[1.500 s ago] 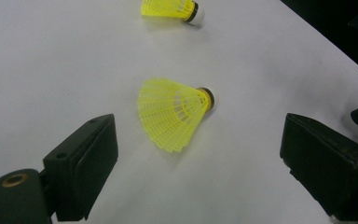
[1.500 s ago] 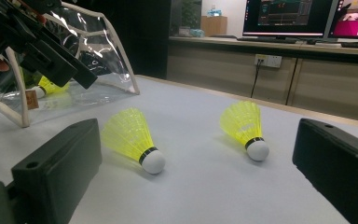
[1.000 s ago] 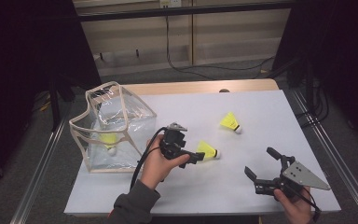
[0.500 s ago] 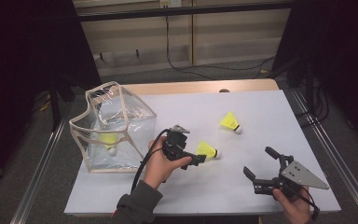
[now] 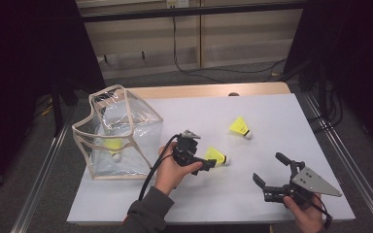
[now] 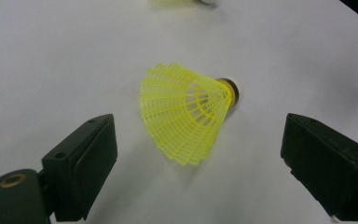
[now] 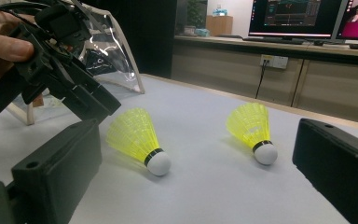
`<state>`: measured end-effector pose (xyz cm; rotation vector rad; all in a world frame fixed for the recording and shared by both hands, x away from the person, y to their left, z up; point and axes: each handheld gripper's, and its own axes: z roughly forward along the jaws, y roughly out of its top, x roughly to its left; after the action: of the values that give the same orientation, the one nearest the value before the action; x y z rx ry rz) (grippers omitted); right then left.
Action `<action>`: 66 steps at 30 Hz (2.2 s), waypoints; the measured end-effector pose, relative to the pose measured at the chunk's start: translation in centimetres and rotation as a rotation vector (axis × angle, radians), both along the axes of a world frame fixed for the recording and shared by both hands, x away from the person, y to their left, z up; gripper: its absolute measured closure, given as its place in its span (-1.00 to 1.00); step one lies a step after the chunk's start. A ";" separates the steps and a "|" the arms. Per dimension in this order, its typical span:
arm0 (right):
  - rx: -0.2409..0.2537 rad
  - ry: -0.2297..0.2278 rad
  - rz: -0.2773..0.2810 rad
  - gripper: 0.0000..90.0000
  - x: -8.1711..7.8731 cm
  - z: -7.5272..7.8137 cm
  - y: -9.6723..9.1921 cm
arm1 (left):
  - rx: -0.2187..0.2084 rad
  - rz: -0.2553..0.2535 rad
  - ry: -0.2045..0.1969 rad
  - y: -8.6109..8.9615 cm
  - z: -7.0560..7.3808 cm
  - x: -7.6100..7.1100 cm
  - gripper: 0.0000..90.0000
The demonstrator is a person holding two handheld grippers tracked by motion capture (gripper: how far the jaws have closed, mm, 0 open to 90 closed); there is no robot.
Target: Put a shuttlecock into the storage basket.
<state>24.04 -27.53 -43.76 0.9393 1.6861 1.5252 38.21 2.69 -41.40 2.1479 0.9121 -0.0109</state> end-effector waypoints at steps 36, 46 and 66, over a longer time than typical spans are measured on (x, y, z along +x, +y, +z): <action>-0.004 -0.003 -0.002 -0.98 0.0 0.1 -0.1 | -0.024 -0.018 -0.006 -1.5 -1.4 0.6 -0.02; -0.006 -0.005 -0.003 -0.98 -0.1 0.1 -0.1 | -0.037 -0.027 0.014 -1.9 -1.8 0.8 0.10; -0.002 -0.006 -0.007 -0.98 -0.1 0.2 -0.3 | -0.075 -0.034 0.045 -2.4 -2.6 1.2 0.42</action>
<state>23.91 -27.83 -43.61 0.9370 1.6781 1.5202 39.44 0.32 -43.99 2.1004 0.8870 -0.1096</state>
